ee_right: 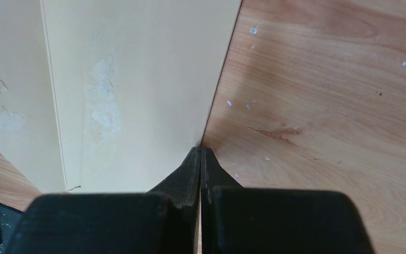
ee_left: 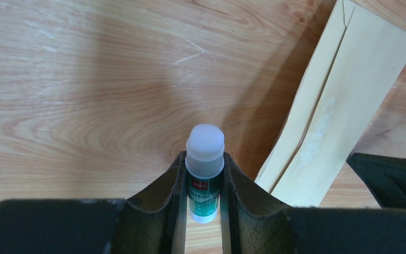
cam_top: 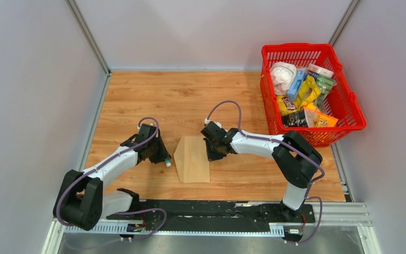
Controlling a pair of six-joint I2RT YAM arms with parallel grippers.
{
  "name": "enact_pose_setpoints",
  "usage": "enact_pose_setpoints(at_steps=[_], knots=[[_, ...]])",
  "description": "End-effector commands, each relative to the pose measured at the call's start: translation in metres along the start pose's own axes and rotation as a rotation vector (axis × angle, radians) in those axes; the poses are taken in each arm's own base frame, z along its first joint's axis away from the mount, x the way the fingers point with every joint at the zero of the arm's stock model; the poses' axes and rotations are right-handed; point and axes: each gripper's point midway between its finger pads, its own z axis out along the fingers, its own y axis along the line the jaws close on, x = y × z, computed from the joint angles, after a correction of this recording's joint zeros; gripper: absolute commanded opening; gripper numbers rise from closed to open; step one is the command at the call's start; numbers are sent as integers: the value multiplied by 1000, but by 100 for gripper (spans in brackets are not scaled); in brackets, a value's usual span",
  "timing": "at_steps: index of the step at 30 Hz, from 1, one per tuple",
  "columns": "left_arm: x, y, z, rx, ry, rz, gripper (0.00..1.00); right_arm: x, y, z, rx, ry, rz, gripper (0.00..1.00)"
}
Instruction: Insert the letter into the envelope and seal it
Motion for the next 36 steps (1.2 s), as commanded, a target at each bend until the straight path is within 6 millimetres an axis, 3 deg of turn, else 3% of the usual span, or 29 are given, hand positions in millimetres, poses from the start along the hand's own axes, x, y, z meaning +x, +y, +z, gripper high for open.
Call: enact_pose_setpoints(at_steps=[1, 9, 18, 29, 36], knots=[[-13, -36, -3, 139, -2, 22, 0, -9, 7, 3, -2, -17, 6, 0], [-6, -68, -6, 228, 22, 46, 0, -13, 12, 6, -10, -14, 3, 0], [3, -92, 6, 273, 62, 78, 0, -13, 16, 6, -17, -10, 2, 0], [9, -110, 29, 291, 108, 84, 0, -12, 19, 5, -19, -9, -6, 0], [18, -104, 41, 242, 134, 98, 0, -16, 20, 4, -22, -13, -7, 0]])
